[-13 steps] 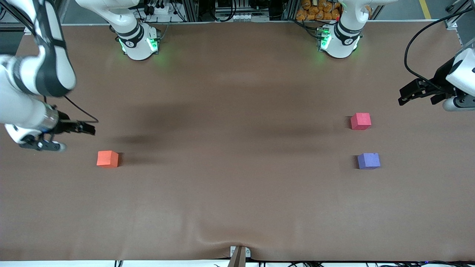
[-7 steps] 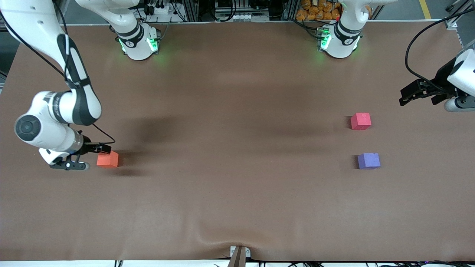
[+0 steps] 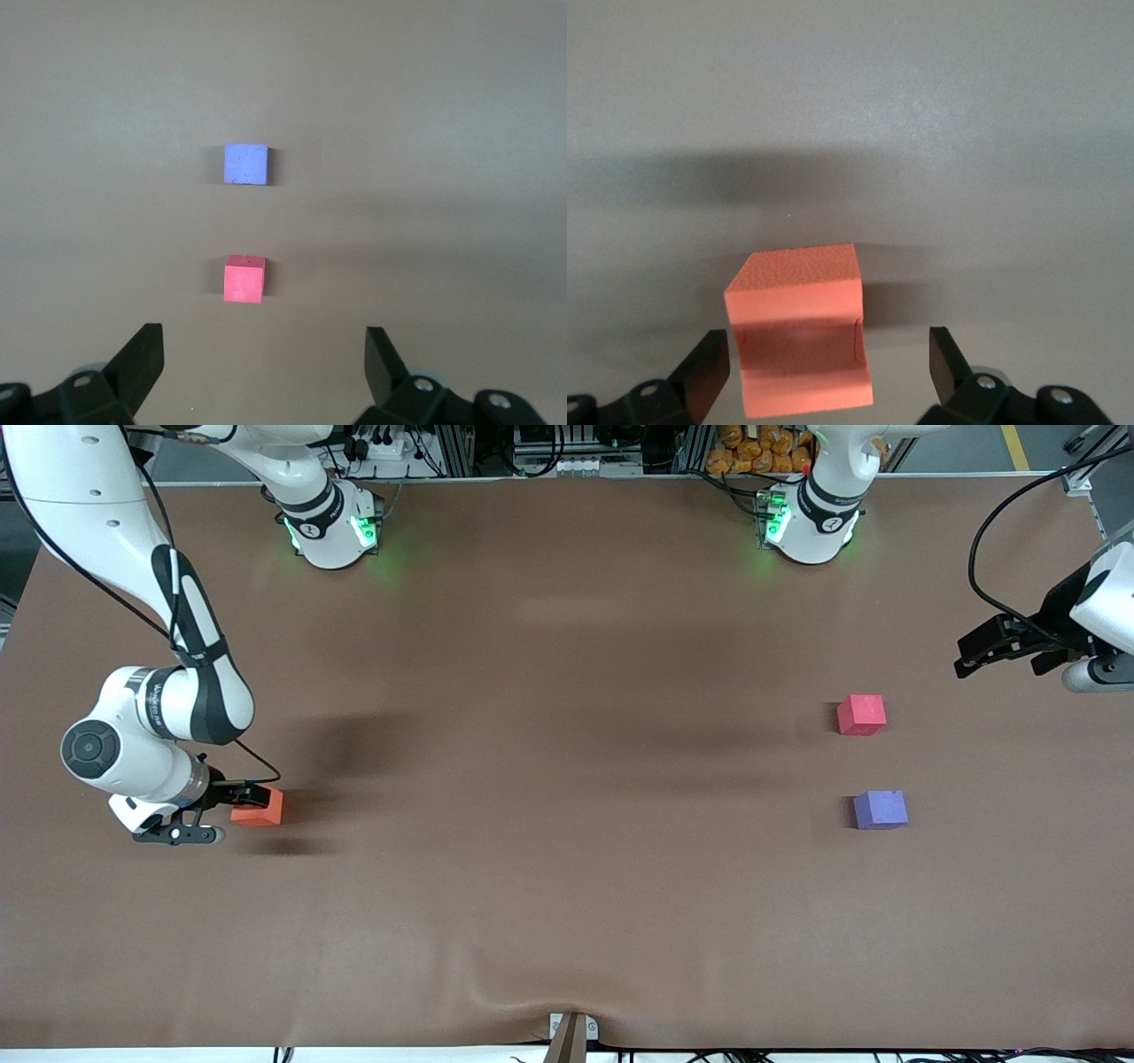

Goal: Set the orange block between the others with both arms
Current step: 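Close the right gripper on the orange cube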

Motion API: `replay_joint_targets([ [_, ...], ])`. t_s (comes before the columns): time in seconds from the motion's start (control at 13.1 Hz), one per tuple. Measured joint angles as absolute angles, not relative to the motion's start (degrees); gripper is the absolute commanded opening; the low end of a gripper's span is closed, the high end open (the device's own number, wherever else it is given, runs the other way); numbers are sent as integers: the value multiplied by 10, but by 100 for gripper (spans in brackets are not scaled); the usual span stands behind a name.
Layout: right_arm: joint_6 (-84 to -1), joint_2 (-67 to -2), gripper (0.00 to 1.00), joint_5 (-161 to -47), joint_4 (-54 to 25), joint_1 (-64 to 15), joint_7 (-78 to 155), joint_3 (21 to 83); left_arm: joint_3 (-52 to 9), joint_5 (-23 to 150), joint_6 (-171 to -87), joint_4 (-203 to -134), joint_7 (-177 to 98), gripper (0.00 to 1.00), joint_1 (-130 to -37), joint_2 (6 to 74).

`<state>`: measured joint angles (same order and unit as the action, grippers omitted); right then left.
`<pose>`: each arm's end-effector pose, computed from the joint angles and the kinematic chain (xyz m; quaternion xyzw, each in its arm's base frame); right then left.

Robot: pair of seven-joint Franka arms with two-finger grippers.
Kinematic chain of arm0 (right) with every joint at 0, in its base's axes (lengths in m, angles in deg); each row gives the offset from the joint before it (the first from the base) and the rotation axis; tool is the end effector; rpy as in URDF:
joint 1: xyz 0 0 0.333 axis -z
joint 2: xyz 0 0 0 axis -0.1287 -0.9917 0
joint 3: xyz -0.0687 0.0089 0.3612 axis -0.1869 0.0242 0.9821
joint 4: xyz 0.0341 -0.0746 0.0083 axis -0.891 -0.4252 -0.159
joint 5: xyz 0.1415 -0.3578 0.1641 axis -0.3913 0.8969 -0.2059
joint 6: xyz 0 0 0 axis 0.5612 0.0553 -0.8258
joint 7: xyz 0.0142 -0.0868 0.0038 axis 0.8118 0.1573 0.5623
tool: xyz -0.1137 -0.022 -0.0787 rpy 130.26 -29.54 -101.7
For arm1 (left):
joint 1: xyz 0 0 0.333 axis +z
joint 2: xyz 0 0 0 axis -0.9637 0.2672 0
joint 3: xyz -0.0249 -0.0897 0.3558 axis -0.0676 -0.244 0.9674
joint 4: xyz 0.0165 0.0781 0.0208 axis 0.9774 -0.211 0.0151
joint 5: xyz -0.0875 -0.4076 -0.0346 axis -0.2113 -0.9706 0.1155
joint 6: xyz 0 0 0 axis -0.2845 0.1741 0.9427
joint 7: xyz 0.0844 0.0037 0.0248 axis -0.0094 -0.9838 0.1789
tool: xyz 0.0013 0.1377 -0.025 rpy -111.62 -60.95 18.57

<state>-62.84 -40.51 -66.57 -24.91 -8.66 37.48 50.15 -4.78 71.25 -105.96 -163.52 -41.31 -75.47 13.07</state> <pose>0.6663 -0.0680 0.2188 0.9992 -0.0098 -0.0232 0.0322 0.5752 -0.0263 0.6234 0.9997 0.0219 0.0044 0.0109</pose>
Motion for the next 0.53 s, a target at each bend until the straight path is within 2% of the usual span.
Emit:
replay_joint_targets([
  [0.53, -660, -438, 100, -678, -243, -86, 376, 505, -48, 712, -1059, -1635, -413, 100, -755, 131],
])
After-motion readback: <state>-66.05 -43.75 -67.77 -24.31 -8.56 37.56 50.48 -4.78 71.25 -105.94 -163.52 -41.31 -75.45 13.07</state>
